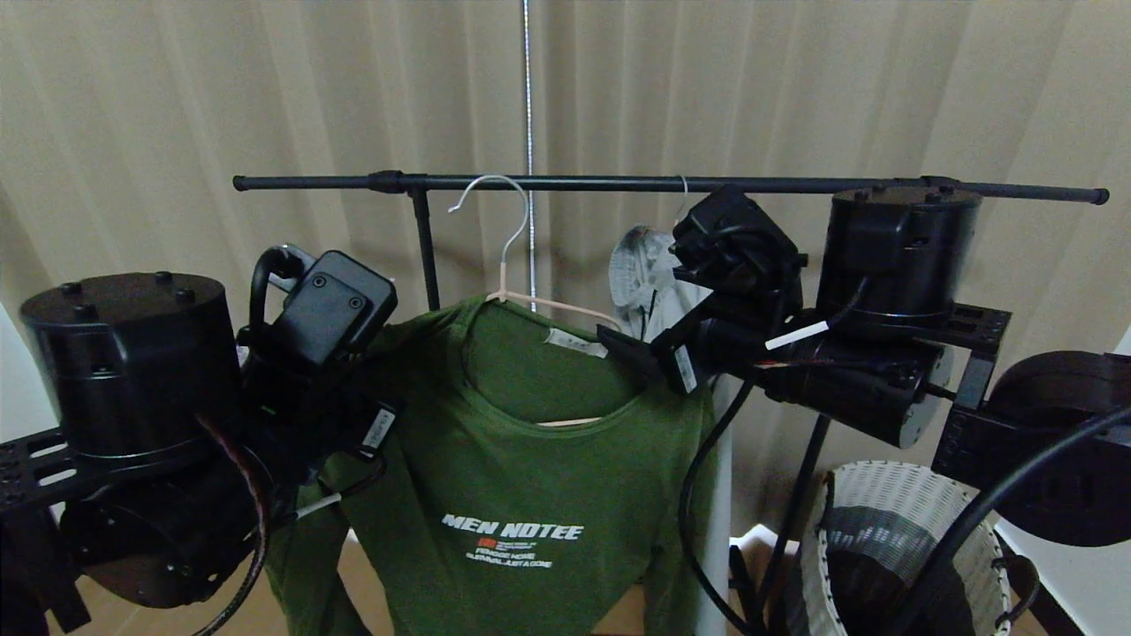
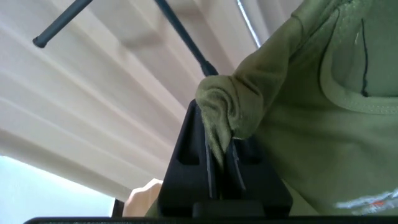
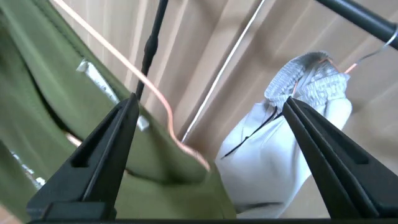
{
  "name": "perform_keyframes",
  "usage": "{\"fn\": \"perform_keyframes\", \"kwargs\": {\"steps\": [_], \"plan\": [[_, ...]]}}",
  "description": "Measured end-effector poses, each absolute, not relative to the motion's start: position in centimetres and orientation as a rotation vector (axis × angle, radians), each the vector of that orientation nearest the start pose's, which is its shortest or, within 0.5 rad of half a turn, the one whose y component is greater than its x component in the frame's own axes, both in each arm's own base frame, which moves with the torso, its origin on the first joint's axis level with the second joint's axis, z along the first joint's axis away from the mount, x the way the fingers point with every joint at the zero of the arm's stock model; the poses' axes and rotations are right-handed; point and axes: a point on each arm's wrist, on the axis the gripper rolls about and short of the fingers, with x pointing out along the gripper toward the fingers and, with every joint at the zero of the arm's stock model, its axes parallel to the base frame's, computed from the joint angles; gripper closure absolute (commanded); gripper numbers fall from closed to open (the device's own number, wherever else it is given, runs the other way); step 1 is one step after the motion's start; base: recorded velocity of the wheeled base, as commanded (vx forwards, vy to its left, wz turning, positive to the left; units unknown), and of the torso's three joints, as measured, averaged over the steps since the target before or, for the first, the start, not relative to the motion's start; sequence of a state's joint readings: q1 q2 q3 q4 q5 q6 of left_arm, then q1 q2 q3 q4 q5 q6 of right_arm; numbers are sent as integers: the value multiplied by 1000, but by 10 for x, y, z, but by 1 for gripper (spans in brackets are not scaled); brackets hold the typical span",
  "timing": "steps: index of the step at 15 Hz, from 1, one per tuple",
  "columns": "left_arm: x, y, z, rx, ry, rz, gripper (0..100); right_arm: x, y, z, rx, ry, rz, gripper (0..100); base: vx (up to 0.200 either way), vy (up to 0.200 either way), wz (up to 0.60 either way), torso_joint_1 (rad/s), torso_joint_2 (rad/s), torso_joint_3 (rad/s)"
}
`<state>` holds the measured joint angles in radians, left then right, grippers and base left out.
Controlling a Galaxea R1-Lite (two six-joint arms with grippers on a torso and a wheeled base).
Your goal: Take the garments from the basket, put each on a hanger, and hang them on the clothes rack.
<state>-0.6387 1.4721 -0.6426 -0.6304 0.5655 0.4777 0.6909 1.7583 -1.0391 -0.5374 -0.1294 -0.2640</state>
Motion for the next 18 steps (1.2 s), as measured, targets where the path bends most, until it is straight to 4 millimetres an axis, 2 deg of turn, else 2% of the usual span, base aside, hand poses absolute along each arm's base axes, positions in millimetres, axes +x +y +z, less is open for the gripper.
{"fn": "perform_keyframes", "kwargs": {"steps": [4, 9, 10, 18], "plan": [[196, -140, 200, 592, 135, -144, 100, 264, 217, 211, -369, 101, 584, 0, 0, 0, 0, 0, 0, 0], [201, -146, 204, 544, 51, -134, 100, 260, 222, 206, -376, 108, 612, 0, 0, 0, 0, 0, 0, 0], [201, -147, 202, 548, 55, -138, 100, 259, 223, 205, -377, 110, 616, 100, 0, 0, 0, 0, 0, 0], [198, -151, 195, 558, 65, -180, 100, 258, 223, 203, -378, 114, 622, 100, 0, 0, 0, 0, 0, 0]]}}
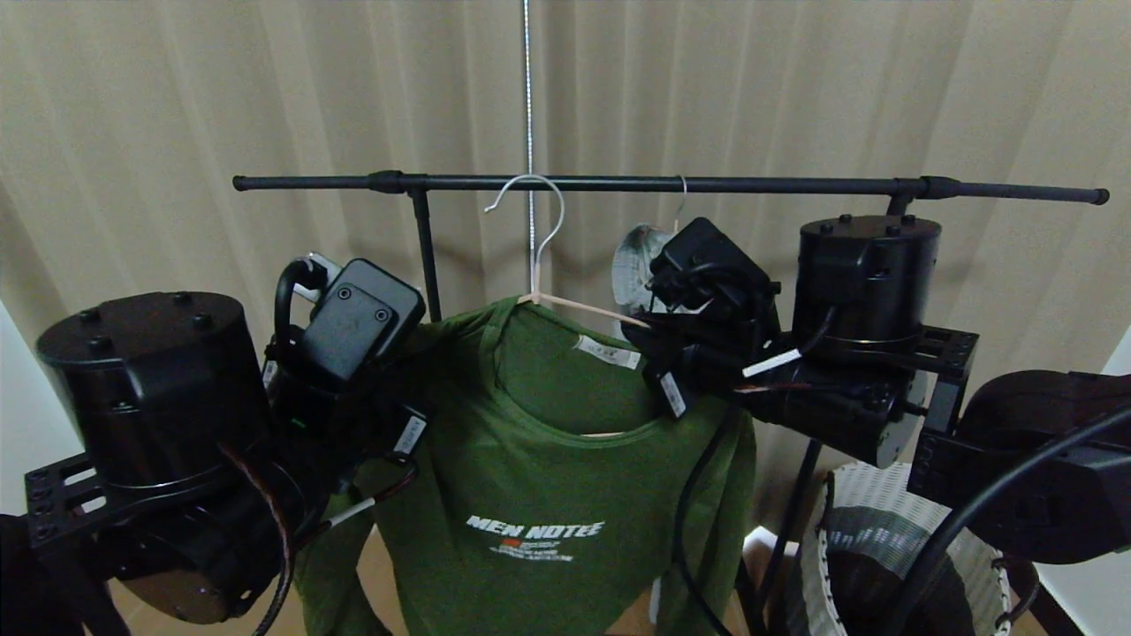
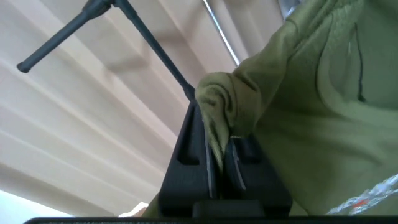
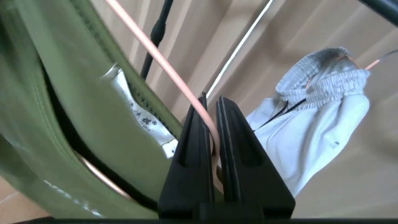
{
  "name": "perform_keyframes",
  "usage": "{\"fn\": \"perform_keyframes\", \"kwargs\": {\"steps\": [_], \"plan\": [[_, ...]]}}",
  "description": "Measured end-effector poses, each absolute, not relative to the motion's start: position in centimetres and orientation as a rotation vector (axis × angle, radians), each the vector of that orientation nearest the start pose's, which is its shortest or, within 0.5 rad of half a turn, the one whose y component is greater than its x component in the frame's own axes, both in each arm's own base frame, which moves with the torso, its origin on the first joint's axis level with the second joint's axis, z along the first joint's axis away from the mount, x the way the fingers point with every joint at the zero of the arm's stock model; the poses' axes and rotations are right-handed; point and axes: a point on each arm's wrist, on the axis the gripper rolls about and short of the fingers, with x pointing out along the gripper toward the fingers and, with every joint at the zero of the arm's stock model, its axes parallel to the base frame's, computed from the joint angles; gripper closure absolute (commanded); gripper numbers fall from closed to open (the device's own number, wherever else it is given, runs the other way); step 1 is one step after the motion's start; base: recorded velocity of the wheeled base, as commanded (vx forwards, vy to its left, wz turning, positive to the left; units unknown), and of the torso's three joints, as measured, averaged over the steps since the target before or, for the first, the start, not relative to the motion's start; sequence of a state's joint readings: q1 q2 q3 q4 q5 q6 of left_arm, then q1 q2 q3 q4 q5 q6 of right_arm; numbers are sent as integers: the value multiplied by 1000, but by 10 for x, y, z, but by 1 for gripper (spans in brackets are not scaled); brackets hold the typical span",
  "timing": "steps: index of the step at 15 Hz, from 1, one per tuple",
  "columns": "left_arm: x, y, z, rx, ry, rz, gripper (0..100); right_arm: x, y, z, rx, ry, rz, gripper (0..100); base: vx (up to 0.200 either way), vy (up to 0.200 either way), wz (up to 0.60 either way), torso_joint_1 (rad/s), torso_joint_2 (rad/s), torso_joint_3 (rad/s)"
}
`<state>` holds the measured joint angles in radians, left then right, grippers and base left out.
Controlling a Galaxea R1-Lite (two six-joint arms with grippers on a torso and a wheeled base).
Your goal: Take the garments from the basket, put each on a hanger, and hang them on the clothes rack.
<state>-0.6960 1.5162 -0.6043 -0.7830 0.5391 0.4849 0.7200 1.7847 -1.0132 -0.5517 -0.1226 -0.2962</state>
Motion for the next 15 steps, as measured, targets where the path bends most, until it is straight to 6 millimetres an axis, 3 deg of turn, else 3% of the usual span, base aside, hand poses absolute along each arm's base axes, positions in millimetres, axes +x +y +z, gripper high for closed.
{"fn": "perform_keyframes", "kwargs": {"steps": [5, 6, 12, 15], "plan": [[198, -150, 195, 553, 66, -186, 100, 255, 222, 204, -372, 106, 625, 100, 0, 0, 0, 0, 0, 0], [198, -150, 195, 551, 64, -195, 0, 254, 221, 203, -372, 109, 625, 100, 0, 0, 0, 0, 0, 0], [191, -147, 196, 512, 47, -270, 0, 240, 204, 207, -373, 101, 608, 100, 0, 0, 0, 0, 0, 0], [182, -140, 202, 491, 11, -321, 0, 232, 184, 211, -390, 93, 577, 100, 0, 0, 0, 0, 0, 0]]}}
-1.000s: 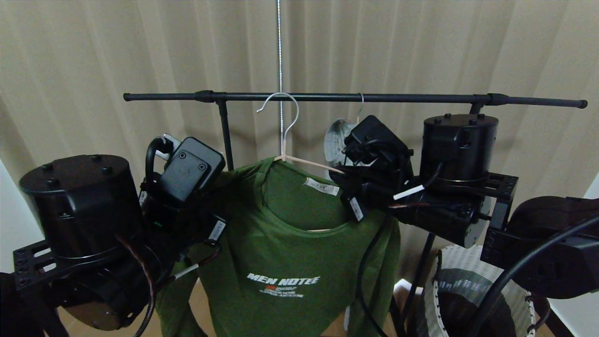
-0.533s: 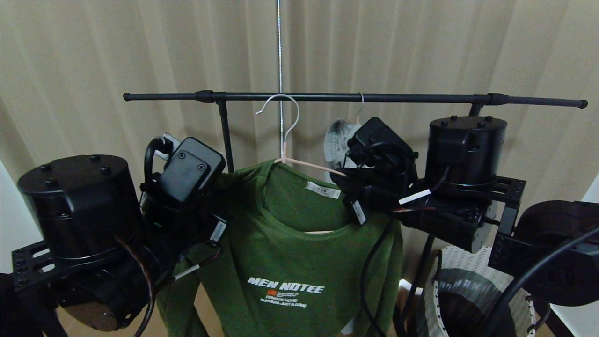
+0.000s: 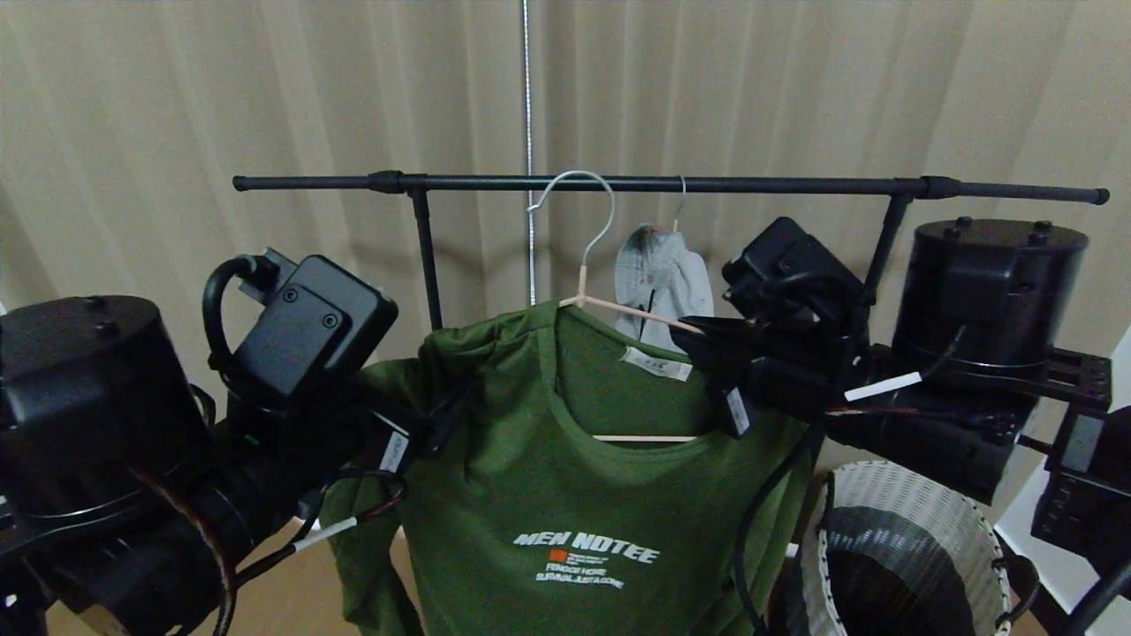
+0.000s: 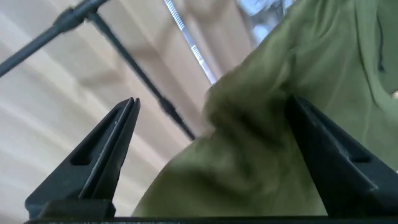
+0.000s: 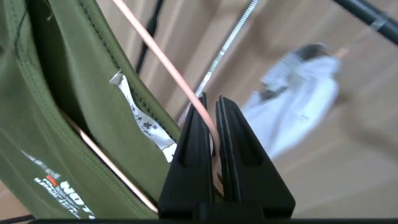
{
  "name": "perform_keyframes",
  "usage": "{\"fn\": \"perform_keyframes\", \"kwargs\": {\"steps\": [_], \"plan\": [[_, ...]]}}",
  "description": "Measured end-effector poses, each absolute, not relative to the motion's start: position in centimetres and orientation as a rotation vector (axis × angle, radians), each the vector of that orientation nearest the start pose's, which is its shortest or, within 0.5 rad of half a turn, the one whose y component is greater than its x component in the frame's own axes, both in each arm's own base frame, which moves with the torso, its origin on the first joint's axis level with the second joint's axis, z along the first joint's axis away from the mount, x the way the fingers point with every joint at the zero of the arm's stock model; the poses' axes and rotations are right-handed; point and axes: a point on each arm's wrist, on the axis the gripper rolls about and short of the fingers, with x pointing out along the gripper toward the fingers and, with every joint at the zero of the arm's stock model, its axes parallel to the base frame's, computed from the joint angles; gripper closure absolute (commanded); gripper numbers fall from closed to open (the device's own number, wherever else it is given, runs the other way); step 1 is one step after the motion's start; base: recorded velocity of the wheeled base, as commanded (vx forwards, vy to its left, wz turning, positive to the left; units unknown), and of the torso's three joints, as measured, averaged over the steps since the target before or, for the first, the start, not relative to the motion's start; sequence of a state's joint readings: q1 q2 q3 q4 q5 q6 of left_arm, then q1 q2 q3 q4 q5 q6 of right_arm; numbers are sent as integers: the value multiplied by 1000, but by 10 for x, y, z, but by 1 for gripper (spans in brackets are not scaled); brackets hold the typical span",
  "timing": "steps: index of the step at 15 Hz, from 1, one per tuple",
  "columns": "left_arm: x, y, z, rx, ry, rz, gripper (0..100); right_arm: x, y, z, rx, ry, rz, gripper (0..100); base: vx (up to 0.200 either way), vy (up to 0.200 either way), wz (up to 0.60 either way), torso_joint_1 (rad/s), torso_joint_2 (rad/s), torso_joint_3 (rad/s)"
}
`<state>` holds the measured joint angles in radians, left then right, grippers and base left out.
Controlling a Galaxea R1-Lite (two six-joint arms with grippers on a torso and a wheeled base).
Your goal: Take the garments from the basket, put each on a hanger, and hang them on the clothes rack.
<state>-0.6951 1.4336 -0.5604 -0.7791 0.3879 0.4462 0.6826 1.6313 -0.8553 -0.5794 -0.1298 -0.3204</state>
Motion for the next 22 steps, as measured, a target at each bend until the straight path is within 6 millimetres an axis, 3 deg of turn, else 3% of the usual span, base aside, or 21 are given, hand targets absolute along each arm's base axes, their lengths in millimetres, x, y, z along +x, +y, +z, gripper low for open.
{"fn": "perform_keyframes", "kwargs": {"steps": [7, 10, 15, 18, 19, 22], "plan": [[169, -121, 191, 437, 43, -361, 0, 207, 137, 222, -388, 66, 490, 100, 0, 0, 0, 0, 0, 0], [166, -116, 185, 414, 59, -403, 0, 199, 130, 228, -377, 40, 481, 100, 0, 0, 0, 0, 0, 0], [159, -88, 158, 421, 157, -417, 0, 186, 121, 240, -359, -7, 476, 100, 0, 0, 0, 0, 0, 0], [160, -83, 155, 411, 175, -405, 0, 182, 119, 244, -351, -29, 482, 100, 0, 0, 0, 0, 0, 0], [161, -84, 155, 410, 174, -406, 100, 182, 119, 245, -350, -32, 492, 100, 0, 0, 0, 0, 0, 0], [161, -88, 153, 414, 182, -429, 100, 181, 119, 246, -348, -38, 492, 100, 0, 0, 0, 0, 0, 0]]}}
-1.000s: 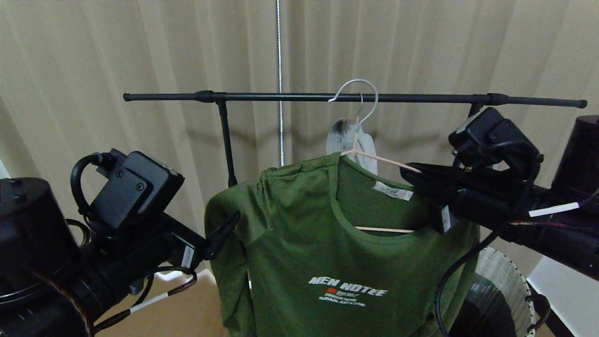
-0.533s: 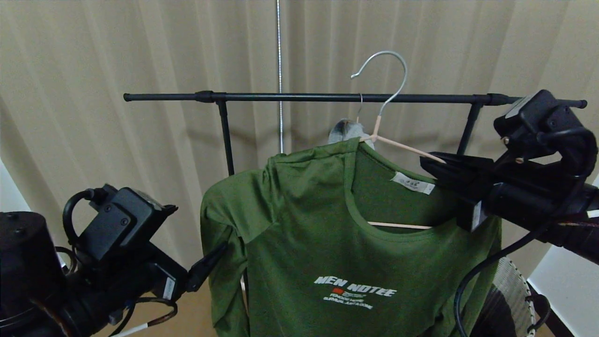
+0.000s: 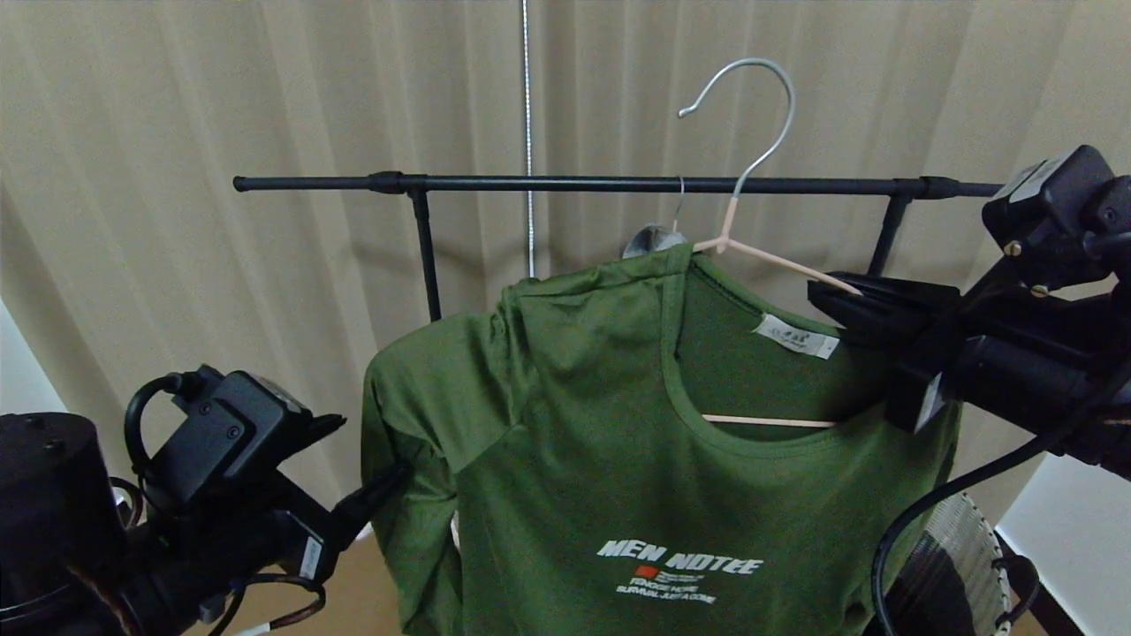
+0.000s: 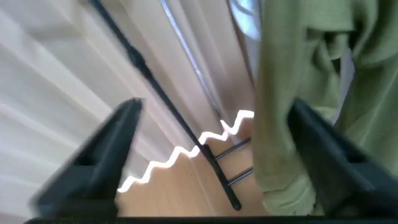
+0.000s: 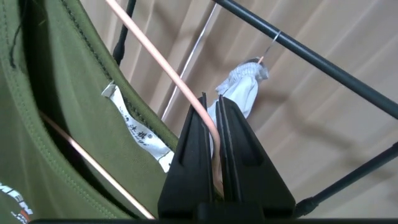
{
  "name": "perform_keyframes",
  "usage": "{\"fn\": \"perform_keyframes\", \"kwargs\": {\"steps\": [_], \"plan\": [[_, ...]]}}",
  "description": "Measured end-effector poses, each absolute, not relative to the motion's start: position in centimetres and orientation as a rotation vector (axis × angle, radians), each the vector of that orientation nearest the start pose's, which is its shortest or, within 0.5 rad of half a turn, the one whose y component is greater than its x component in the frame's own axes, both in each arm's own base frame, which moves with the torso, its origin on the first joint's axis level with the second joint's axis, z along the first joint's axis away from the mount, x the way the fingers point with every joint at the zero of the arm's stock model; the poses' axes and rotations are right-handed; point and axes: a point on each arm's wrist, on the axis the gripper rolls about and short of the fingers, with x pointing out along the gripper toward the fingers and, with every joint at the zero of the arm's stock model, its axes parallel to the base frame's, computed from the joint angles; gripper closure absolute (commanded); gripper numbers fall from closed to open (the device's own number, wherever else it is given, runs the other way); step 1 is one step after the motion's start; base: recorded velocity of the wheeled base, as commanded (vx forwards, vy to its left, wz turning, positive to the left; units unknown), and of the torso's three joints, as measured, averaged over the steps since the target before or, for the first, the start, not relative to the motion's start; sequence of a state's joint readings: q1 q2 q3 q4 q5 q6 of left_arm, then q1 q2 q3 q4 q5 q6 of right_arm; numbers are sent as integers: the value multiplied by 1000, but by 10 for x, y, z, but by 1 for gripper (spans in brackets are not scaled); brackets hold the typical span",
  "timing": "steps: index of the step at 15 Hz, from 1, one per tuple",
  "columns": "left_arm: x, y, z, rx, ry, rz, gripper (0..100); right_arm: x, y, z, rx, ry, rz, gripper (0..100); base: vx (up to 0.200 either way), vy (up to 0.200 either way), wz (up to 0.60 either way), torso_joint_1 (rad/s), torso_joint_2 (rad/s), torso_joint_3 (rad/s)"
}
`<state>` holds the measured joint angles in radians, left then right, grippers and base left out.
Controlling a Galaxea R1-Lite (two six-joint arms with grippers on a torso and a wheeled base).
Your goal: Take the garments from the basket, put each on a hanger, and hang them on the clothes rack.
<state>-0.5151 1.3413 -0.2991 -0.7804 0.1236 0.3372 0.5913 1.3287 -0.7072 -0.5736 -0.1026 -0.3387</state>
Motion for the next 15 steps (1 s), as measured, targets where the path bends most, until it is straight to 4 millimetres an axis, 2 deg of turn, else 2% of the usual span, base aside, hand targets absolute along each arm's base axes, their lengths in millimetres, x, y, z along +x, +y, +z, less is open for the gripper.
{"fn": "perform_keyframes", "kwargs": {"steps": [3, 9, 13, 14, 15], "plan": [[163, -83, 150, 416, 201, -402, 100, 181, 117, 246, -349, -35, 483, 100, 0, 0, 0, 0, 0, 0], [168, -37, 143, 404, 270, -158, 100, 193, 97, 249, -367, -29, 372, 100, 0, 0, 0, 0, 0, 0], [166, -29, 140, 393, 288, -120, 100, 194, 96, 250, -371, -28, 360, 100, 0, 0, 0, 0, 0, 0], [165, -29, 140, 391, 286, -122, 0, 194, 96, 250, -371, -30, 360, 100, 0, 0, 0, 0, 0, 0], [164, -30, 141, 389, 282, -122, 0, 194, 95, 250, -371, -29, 357, 100, 0, 0, 0, 0, 0, 0]]}}
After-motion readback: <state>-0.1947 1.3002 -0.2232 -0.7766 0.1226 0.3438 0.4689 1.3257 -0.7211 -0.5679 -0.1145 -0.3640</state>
